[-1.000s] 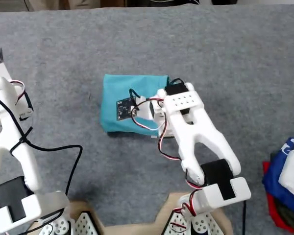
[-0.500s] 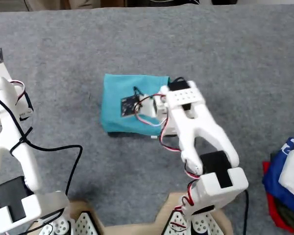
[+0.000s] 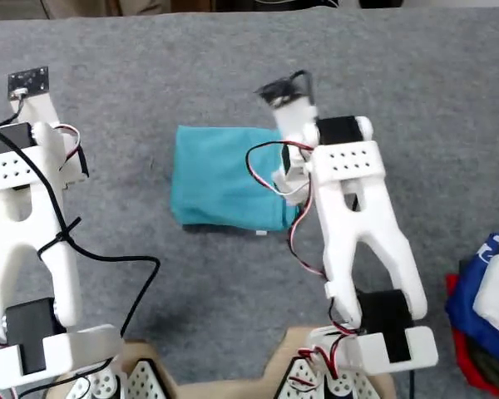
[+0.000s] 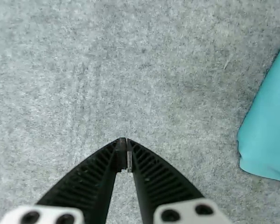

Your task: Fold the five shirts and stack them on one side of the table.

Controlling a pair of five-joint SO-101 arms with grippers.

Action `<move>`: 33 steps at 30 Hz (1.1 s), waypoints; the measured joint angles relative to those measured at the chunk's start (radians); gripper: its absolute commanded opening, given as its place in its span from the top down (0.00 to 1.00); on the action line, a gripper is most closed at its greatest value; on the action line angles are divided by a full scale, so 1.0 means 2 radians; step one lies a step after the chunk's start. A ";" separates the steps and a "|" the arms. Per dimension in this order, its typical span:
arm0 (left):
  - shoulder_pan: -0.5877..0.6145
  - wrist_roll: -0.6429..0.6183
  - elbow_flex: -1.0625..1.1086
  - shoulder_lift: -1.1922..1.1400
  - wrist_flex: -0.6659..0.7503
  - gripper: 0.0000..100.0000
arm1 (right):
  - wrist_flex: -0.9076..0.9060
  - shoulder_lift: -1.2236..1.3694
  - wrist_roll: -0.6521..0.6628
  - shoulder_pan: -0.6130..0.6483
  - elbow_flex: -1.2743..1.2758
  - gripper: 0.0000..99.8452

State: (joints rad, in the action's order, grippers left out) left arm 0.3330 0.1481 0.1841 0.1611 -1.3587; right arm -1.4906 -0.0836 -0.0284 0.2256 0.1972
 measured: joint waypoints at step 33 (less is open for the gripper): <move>0.005 0.000 0.041 0.000 -0.001 0.98 | 0.105 0.193 -0.615 0.063 -0.086 0.68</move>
State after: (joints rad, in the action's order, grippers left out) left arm 0.3437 0.1481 0.2670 0.1611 -1.3602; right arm -1.2804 0.3015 -1.2574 0.3514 0.0253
